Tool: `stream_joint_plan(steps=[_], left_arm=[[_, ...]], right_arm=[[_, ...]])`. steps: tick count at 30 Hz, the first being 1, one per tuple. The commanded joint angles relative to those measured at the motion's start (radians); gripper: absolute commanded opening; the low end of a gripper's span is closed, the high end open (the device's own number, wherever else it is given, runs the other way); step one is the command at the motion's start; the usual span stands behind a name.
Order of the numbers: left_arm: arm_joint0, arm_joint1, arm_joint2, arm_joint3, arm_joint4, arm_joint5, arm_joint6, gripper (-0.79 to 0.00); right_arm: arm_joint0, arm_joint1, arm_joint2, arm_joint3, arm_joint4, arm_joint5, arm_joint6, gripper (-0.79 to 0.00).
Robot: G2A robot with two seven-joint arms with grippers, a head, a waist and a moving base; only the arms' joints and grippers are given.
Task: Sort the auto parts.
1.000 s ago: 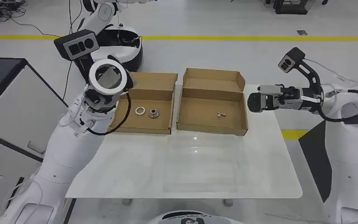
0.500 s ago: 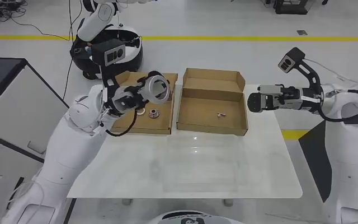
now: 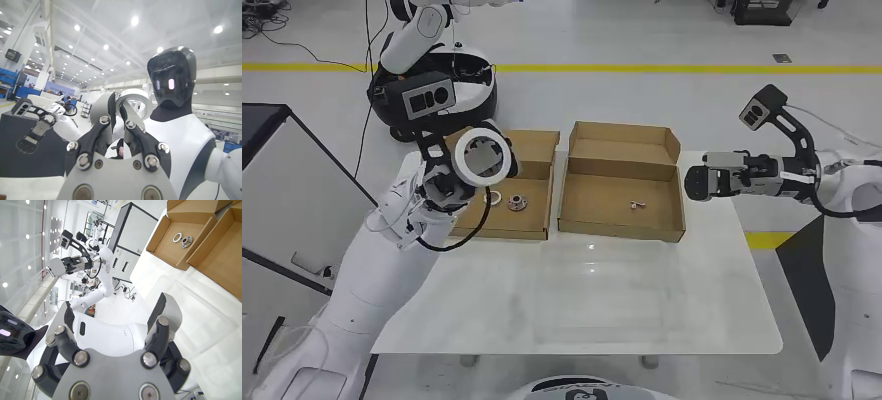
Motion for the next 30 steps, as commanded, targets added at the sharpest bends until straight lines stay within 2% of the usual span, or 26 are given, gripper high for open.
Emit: stream_joint_plan(steps=[1,7,18,25,30], left_arm=[[-0.002,-0.002,-0.003,0.005,-0.041,-0.008,-0.025,-0.785],[-0.008,-0.009,-0.009,0.026,-0.06,0.017,-0.08,-0.785],[-0.008,-0.009,-0.009,0.026,-0.06,0.017,-0.08,-0.785],[0.005,-0.018,-0.037,0.049,0.007,0.082,0.039,-0.785],[-0.028,-0.02,-0.062,0.127,0.236,0.189,0.125,-0.785]], right_arm=[[0.0,0.0,0.0,0.0,0.0,0.0,0.0,0.0],[0.0,0.0,0.0,0.0,0.0,0.0,0.0,0.0],[0.0,0.0,0.0,0.0,0.0,0.0,0.0,0.0],[0.0,0.0,0.0,0.0,0.0,0.0,0.0,0.0],[0.0,0.0,0.0,0.0,0.0,0.0,0.0,0.0]])
